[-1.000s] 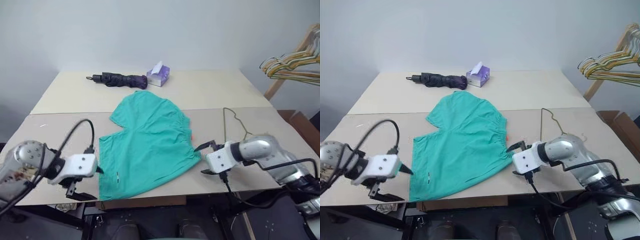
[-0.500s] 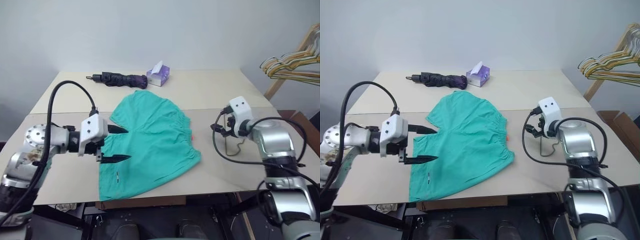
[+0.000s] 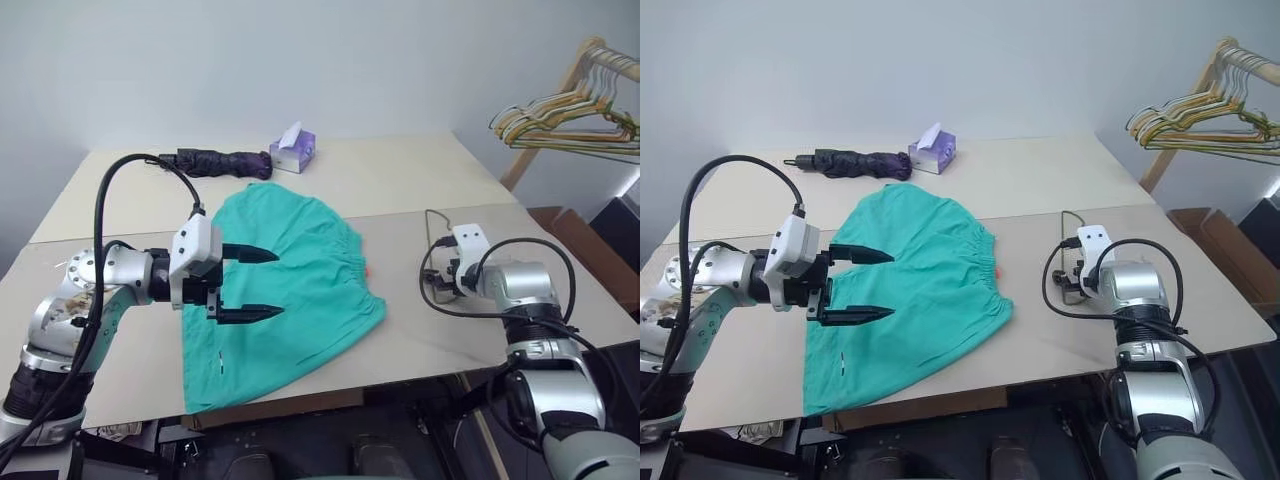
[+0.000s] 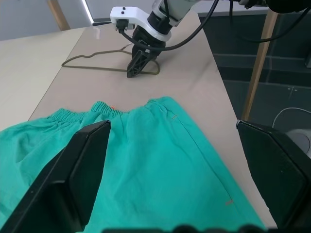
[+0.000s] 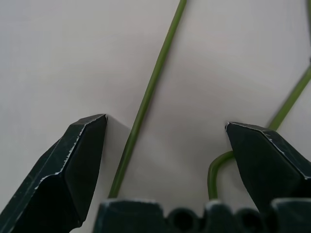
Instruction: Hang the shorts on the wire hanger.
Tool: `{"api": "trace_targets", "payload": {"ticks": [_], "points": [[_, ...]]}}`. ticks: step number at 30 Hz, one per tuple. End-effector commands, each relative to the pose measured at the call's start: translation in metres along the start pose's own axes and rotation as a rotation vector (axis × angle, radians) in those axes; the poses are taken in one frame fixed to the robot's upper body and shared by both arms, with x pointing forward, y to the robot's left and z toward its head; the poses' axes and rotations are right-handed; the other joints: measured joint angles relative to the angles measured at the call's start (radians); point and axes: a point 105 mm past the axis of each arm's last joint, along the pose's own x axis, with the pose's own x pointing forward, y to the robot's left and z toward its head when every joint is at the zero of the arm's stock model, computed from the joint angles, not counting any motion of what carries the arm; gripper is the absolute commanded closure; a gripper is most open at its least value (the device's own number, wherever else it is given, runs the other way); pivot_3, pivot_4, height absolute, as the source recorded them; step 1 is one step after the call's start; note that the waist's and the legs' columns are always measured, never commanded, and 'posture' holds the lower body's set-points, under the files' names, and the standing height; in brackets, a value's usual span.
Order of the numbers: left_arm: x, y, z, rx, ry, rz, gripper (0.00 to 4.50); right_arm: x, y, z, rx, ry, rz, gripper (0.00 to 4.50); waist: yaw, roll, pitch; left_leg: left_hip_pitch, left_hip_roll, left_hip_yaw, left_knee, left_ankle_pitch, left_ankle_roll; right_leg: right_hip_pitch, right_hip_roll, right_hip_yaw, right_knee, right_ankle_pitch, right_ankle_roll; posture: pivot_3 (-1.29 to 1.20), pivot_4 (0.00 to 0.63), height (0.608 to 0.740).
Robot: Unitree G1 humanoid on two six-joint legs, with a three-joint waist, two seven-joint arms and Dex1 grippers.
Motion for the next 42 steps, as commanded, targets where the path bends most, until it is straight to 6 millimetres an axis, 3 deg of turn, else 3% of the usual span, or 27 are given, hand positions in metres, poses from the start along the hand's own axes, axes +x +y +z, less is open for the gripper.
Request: {"api": "trace_targets", "payload": {"ticks": [1,2,5,16,17,21,26,28,31,38,42], "points": [[0.001,-0.001,0.013,0.048,-0.021,0.001,0.03,-0.001,0.010,0.008,-0.004,-0.043,0.036,0.03,-0.004,0.000,0.000,0.000,0.000,0.000,0.000,0.000,0.000,0.000,0.000,0.000,0.000,0.000,0.000,0.01,0.000,0.740],[0.002,-0.002,0.012,0.048,-0.020,0.001,0.03,0.000,0.012,0.007,-0.004,-0.034,0.040,0.03,-0.006,0.000,0.000,0.000,0.000,0.000,0.000,0.000,0.000,0.000,0.000,0.000,0.000,0.000,0.000,0.00,0.000,0.740],[0.003,-0.004,0.012,0.050,-0.017,-0.001,0.00,0.004,0.018,-0.003,0.018,0.014,0.057,0.59,-0.006,0.000,0.000,0.000,0.000,0.000,0.000,0.000,0.000,0.000,0.000,0.000,0.000,0.000,0.000,0.01,0.000,0.740],[0.004,-0.003,0.010,0.056,-0.005,0.007,0.00,0.010,0.017,-0.021,-0.001,0.091,0.035,4.35,-0.005,-0.003,-0.003,0.009,0.000,-0.002,0.000,0.000,0.000,0.011,0.000,-0.002,-0.002,0.000,0.000,0.01,0.000,0.740],[0.004,-0.003,0.010,0.057,-0.004,0.008,0.00,0.010,0.015,-0.024,-0.004,0.101,0.023,4.48,-0.005,-0.003,-0.003,0.010,0.000,-0.002,0.000,0.000,0.000,0.012,0.000,-0.002,-0.002,0.000,0.001,0.01,0.000,0.740],[0.004,0.000,0.010,0.060,-0.006,0.023,0.00,0.010,0.008,-0.029,-0.002,0.107,0.002,4.48,-0.003,-0.005,-0.004,0.011,0.000,-0.003,0.000,0.000,0.000,0.014,0.000,-0.003,-0.002,-0.001,0.001,0.01,0.000,0.740],[0.010,0.027,0.014,-0.046,-0.084,0.199,0.00,-0.004,0.004,0.005,-0.166,-0.078,-0.068,4.48,0.008,-0.007,-0.006,0.010,-0.001,-0.004,0.000,0.000,0.000,0.015,0.000,-0.003,-0.004,-0.001,0.001,0.01,0.000,0.740],[0.014,0.037,0.018,-0.184,-0.180,0.259,0.00,-0.023,0.019,0.033,-0.249,-0.230,-0.024,4.48,0.010,-0.006,-0.005,0.009,-0.001,-0.005,0.000,0.000,0.000,0.014,0.000,-0.003,-0.004,-0.001,0.001,0.01,0.000,0.740],[0.019,0.043,0.023,-0.369,-0.308,0.286,0.00,-0.052,0.047,0.057,-0.351,-0.420,0.071,4.48,0.006,-0.003,-0.004,0.005,-0.002,-0.006,0.000,0.000,0.000,0.010,0.000,-0.002,-0.004,-0.001,0.002,0.00,0.000,0.740],[0.030,0.053,0.026,-0.695,-0.521,0.349,0.00,-0.106,0.102,0.077,-0.513,-0.775,0.241,4.48,0.007,-0.003,-0.004,0.005,-0.002,-0.009,0.000,-0.001,0.001,0.012,0.000,-0.004,-0.005,-0.001,0.002,0.00,0.000,0.740],[0.032,0.058,0.039,-0.823,-0.710,0.379,0.00,-0.126,0.139,0.072,-0.613,-0.946,0.324,4.48,0.014,-0.003,-0.004,0.005,-0.003,-0.009,0.000,-0.001,0.001,0.013,0.000,-0.004,-0.006,-0.001,0.002,0.00,0.000,0.740]]}}
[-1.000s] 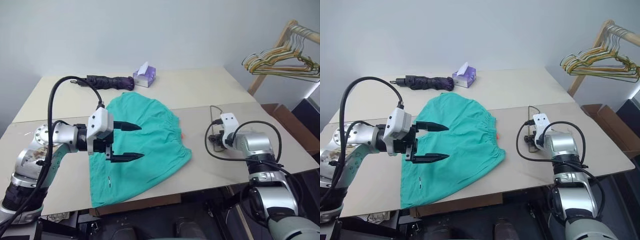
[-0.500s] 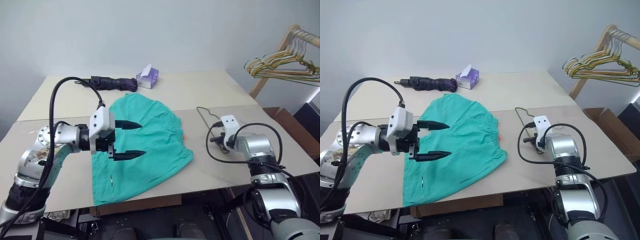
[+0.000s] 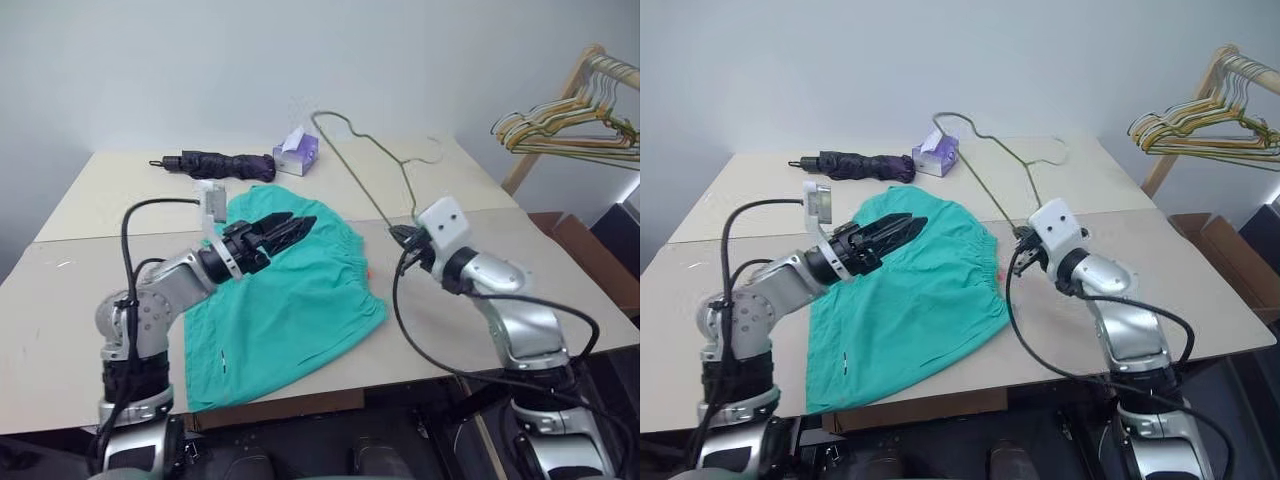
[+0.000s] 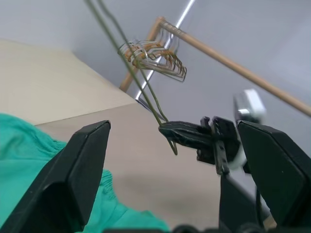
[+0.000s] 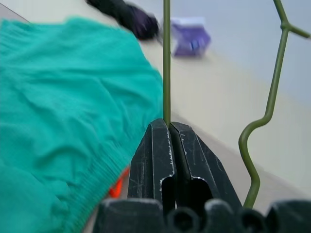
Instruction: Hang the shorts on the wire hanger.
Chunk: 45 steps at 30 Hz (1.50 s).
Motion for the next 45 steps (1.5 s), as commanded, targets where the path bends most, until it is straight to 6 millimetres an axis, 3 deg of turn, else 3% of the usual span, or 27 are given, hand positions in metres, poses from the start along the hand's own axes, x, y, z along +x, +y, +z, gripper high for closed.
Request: {"api": "trace_targets", "payload": {"ticks": [1,9,14,24,29,30,35,41,42,45], "points": [[0.005,-0.013,0.021,-0.073,-0.136,-0.020,0.00,0.000,0.022,0.036,-0.091,-0.195,0.035,4.48,0.001,0.000,0.000,0.000,0.000,0.000,0.000,0.000,0.000,0.000,0.000,0.000,0.000,0.000,0.000,0.01,0.000,0.740],[0.006,-0.016,0.030,-0.114,-0.204,0.016,0.00,0.001,0.050,0.043,-0.154,-0.277,0.107,4.48,0.018,0.000,0.000,0.000,-0.002,-0.001,0.000,0.000,0.000,0.001,0.000,0.000,0.000,0.000,0.000,0.01,0.000,0.740],[0.006,-0.012,0.033,-0.116,-0.224,0.051,1.19,0.001,0.057,0.041,-0.170,-0.284,0.126,4.50,0.022,0.000,0.000,0.000,-0.002,-0.002,0.000,0.000,0.000,0.001,0.000,0.000,-0.001,0.000,0.000,0.01,0.000,0.740],[0.008,-0.008,0.031,-0.111,-0.241,0.075,4.45,-0.005,0.071,0.038,-0.174,-0.287,0.155,4.50,0.021,0.000,0.000,0.000,-0.002,-0.002,0.000,0.000,0.000,0.001,0.000,0.000,-0.001,0.000,-0.001,-0.01,0.000,0.740],[0.009,-0.001,0.023,-0.023,-0.204,0.139,4.45,-0.003,0.075,0.037,-0.201,-0.274,0.142,4.50,0.016,0.000,0.000,0.000,-0.002,-0.002,0.000,0.000,0.000,0.001,0.000,0.000,-0.001,0.000,-0.001,-0.02,0.000,0.740],[0.009,0.000,0.021,-0.008,-0.200,0.145,4.50,-0.003,0.075,0.036,-0.205,-0.272,0.133,3.98,0.016,0.000,0.000,0.000,-0.002,-0.002,0.000,0.000,0.000,0.001,0.000,0.000,-0.001,0.000,-0.001,-0.02,0.000,0.740],[0.006,-0.001,0.020,0.027,-0.200,0.138,4.50,-0.002,0.075,0.036,-0.207,-0.264,0.140,2.43,0.014,0.000,0.000,0.000,-0.002,-0.002,0.000,0.000,0.000,0.001,0.000,0.000,-0.002,0.000,-0.001,-0.01,0.000,0.740],[-0.004,0.005,0.038,0.119,-0.215,0.118,4.50,-0.007,0.058,0.041,-0.171,-0.271,0.158,0.28,0.013,0.000,0.000,0.000,-0.002,-0.002,0.000,0.000,0.000,0.001,0.000,0.000,-0.002,0.000,-0.001,0.00,0.000,0.740],[-0.007,0.004,0.044,0.150,-0.219,0.097,4.50,-0.011,0.053,0.043,-0.109,-0.269,0.200,0.03,0.013,0.000,0.000,0.000,-0.002,-0.002,0.000,0.000,0.000,0.001,0.000,0.000,-0.002,0.000,-0.001,0.00,0.000,0.740],[-0.018,-0.008,0.063,0.224,-0.201,-0.044,4.50,-0.027,0.041,0.051,0.187,-0.243,0.390,0.03,0.013,-0.001,0.000,-0.001,-0.002,-0.002,0.000,0.000,0.000,0.001,0.000,-0.001,-0.002,0.000,-0.001,0.00,0.000,0.740]]}}
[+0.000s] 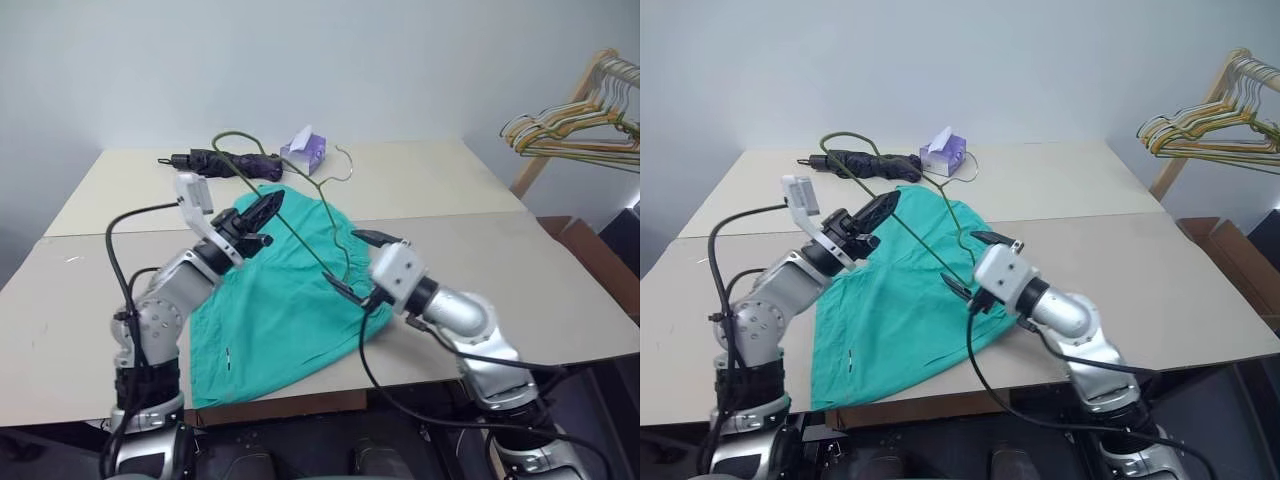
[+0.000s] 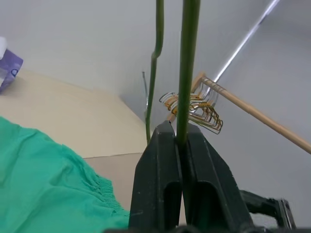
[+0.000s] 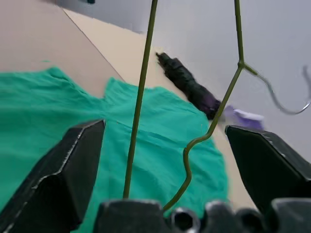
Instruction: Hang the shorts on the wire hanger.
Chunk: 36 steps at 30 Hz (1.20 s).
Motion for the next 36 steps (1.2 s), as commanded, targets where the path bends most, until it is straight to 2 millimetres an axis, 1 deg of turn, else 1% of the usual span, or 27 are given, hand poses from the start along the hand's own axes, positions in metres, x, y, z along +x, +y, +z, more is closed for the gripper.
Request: {"api": "trace_targets", "payload": {"ticks": [1,4,5,7,11,13,16,18,20,26,31,34,36], "points": [[-0.008,-0.024,0.042,0.095,-0.062,-0.226,4.50,-0.018,-0.015,0.033,0.269,-0.074,0.157,0.03,0.000,0.000,0.000,0.000,0.000,0.000,0.000,0.000,0.000,0.000,0.000,0.000,0.000,0.000,0.000,-0.01,0.000,0.740],[-0.023,-0.040,0.064,0.083,-0.061,-0.436,4.50,-0.024,-0.025,0.034,0.442,0.014,0.290,0.03,-0.006,0.000,0.000,0.000,0.000,0.000,0.000,0.000,0.000,0.000,0.000,-0.001,0.000,0.000,0.000,-0.02,0.000,0.740],[-0.031,-0.045,0.071,0.077,-0.055,-0.510,4.50,-0.027,-0.024,0.035,0.478,0.037,0.356,0.03,-0.007,0.001,0.000,0.001,0.000,0.000,0.000,0.000,0.000,0.000,0.000,-0.001,0.000,0.000,0.000,-0.03,0.000,0.740],[-0.041,-0.049,0.077,0.085,-0.027,-0.603,4.50,-0.031,-0.021,0.035,0.537,0.095,0.474,0.03,-0.008,0.001,0.000,0.001,0.000,0.000,-0.001,0.000,0.000,0.000,0.000,-0.001,-0.001,-0.001,-0.001,-0.03,0.000,0.740],[-0.046,-0.048,0.082,0.093,-0.003,-0.678,4.50,-0.030,-0.008,0.031,0.613,0.178,0.642,0.03,-0.008,0.001,0.000,0.000,0.000,0.000,-0.002,0.000,0.000,0.000,0.000,-0.001,-0.001,-0.001,-0.001,-0.02,0.000,0.740],[-0.046,-0.049,0.083,0.094,-0.008,-0.698,4.50,-0.025,0.000,0.031,0.639,0.201,0.698,0.03,-0.008,0.001,0.000,0.000,0.000,0.000,-0.001,0.000,0.000,0.000,0.000,-0.001,-0.001,-0.001,0.000,-0.02,0.000,0.740],[-0.044,-0.049,0.081,0.104,-0.026,-0.700,4.50,-0.013,0.009,0.033,0.627,0.196,0.721,0.03,-0.005,0.001,0.000,-0.001,0.000,-0.001,-0.001,0.000,0.000,-0.001,0.000,-0.002,-0.001,-0.001,0.000,-0.01,0.000,0.740],[-0.043,-0.050,0.081,0.101,-0.038,-0.705,4.50,-0.003,0.009,0.037,0.633,0.175,0.701,0.03,-0.004,0.001,0.000,-0.002,0.000,-0.001,-0.001,0.000,0.000,-0.002,0.000,-0.002,-0.001,-0.001,0.000,-0.01,0.000,0.740],[-0.044,-0.052,0.079,0.097,-0.038,-0.710,4.50,0.002,0.008,0.041,0.663,0.161,0.687,0.03,-0.005,0.001,0.000,-0.002,0.000,-0.001,-0.001,0.000,0.000,-0.002,0.000,-0.002,0.000,-0.001,0.000,-0.01,0.000,0.740],[-0.041,-0.052,0.075,0.092,-0.041,-0.717,4.50,0.006,0.013,0.048,0.688,0.156,0.722,0.03,-0.001,0.001,0.000,-0.003,0.000,-0.001,-0.001,0.000,0.000,-0.002,0.000,-0.002,-0.001,-0.001,0.000,-0.01,0.000,0.740],[-0.039,-0.051,0.077,0.080,-0.067,-0.727,4.50,0.009,0.016,0.048,0.691,0.162,0.731,0.03,-0.002,0.001,0.000,-0.003,0.000,-0.002,-0.001,0.000,0.000,-0.002,0.000,-0.002,-0.001,-0.001,0.000,-0.01,0.000,0.740],[-0.038,-0.051,0.074,0.076,-0.056,-0.733,4.50,0.010,0.016,0.048,0.696,0.161,0.724,0.03,-0.002,0.001,0.000,-0.003,0.000,-0.002,-0.001,0.000,0.000,-0.002,0.000,-0.002,-0.001,-0.001,0.000,-0.01,0.000,0.740],[-0.039,-0.051,0.073,0.068,-0.053,-0.740,4.50,0.011,0.015,0.049,0.691,0.153,0.726,0.42,-0.003,0.001,0.000,-0.003,0.000,-0.002,-0.001,0.000,0.000,-0.002,0.000,-0.002,-0.001,-0.001,0.000,-0.02,0.000,0.740]]}}
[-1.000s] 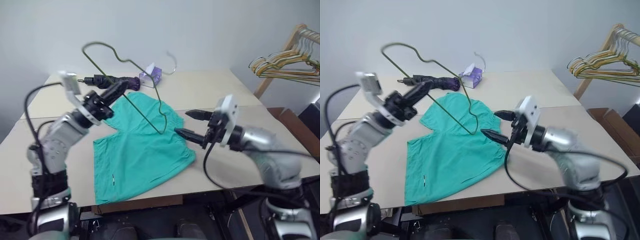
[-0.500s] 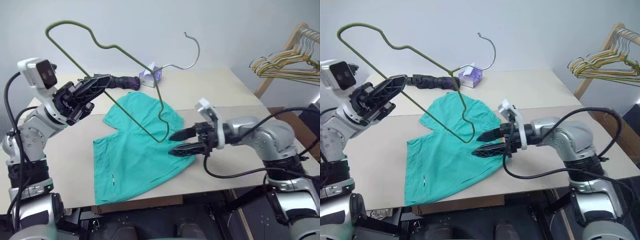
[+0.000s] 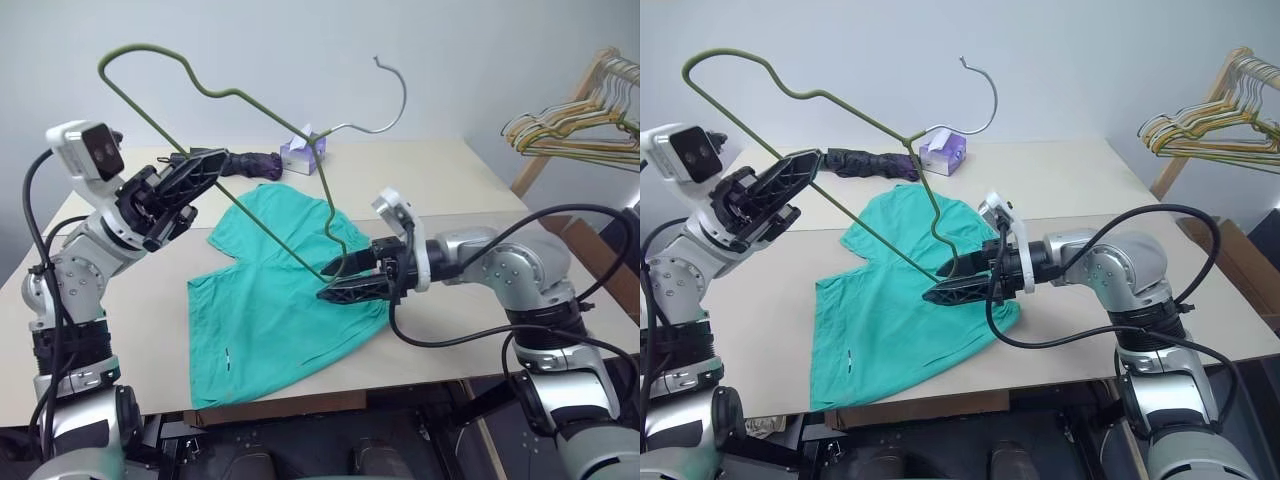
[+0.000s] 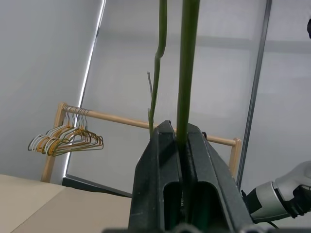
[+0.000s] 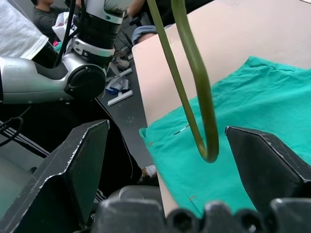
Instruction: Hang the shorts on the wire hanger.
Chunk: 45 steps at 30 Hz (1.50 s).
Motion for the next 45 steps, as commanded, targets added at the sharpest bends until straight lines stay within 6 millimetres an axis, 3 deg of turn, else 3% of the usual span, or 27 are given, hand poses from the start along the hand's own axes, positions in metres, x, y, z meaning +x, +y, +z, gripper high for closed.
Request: {"api": "trace_targets", "payload": {"ticks": [1,11,13,18,26,29,33,36,40,45], "points": [[0.007,-0.004,0.007,0.037,-0.004,-0.045,4.50,-0.003,0.006,0.014,-0.044,-0.026,0.015,0.62,-0.001,0.000,0.000,0.000,0.000,0.000,0.000,0.000,0.000,0.000,0.000,0.000,0.000,0.000,0.000,-0.02,0.000,0.740],[0.011,0.003,0.005,0.037,-0.034,-0.038,4.50,-0.001,0.003,0.017,-0.066,-0.021,0.011,4.09,-0.001,0.000,0.000,0.000,0.000,0.000,0.000,0.000,0.000,0.000,0.000,0.000,0.000,0.000,0.000,-0.02,0.000,0.740],[0.011,0.004,0.005,0.039,-0.035,-0.036,4.50,-0.001,0.003,0.017,-0.069,-0.023,0.013,4.47,-0.002,0.000,0.000,0.000,0.000,0.000,0.000,0.000,0.000,0.000,0.000,0.000,0.000,0.000,0.000,-0.02,0.000,0.740],[0.008,0.004,0.001,0.023,-0.024,-0.038,4.50,-0.001,0.003,0.020,-0.077,-0.036,0.013,4.47,-0.002,0.000,0.000,0.000,0.000,0.000,0.000,0.000,0.000,0.000,0.000,0.000,0.000,0.000,0.000,-0.02,0.000,0.740],[0.006,0.019,-0.036,-0.014,0.147,0.088,2.28,-0.009,0.002,0.038,-0.092,-0.148,-0.024,4.50,-0.001,0.000,0.000,0.000,0.000,0.000,0.000,0.000,0.000,0.000,0.000,0.000,0.000,0.000,0.000,-0.02,0.000,0.740],[-0.014,0.032,-0.071,-0.040,0.414,0.183,1.31,-0.017,0.001,0.050,-0.094,-0.222,-0.070,4.50,-0.001,0.001,0.000,0.000,0.000,0.000,0.000,0.000,0.000,0.000,0.000,0.000,0.000,0.000,0.000,-0.02,0.000,0.740],[-0.043,0.048,-0.092,0.004,0.618,0.309,0.03,-0.039,-0.008,0.048,-0.038,-0.257,-0.174,4.50,-0.001,0.002,0.001,0.000,0.000,0.000,0.000,0.000,0.000,0.000,0.000,0.000,0.000,0.000,0.000,-0.02,0.000,0.740],[-0.065,0.060,-0.103,0.098,0.767,0.403,0.03,-0.064,-0.020,0.029,0.072,-0.238,-0.301,4.50,0.003,0.002,0.001,-0.001,0.000,0.000,0.000,0.000,0.000,-0.002,0.000,0.000,0.000,0.000,0.000,-0.03,0.000,0.740],[-0.076,0.053,-0.107,0.148,0.859,0.391,0.03,-0.098,-0.026,-0.018,0.167,-0.106,-0.493,4.50,0.007,0.001,0.001,-0.005,0.000,0.000,0.000,0.000,0.000,-0.003,-0.001,-0.001,-0.003,0.000,0.000,-0.04,0.000,0.740],[-0.079,0.045,-0.107,0.191,0.924,0.370,0.03,-0.133,-0.011,-0.072,0.507,0.001,-0.495,4.50,0.002,0.002,0.002,-0.012,0.000,0.001,0.001,0.000,0.001,-0.014,-0.001,0.002,0.002,0.000,0.000,-0.06,0.000,0.740]]}}
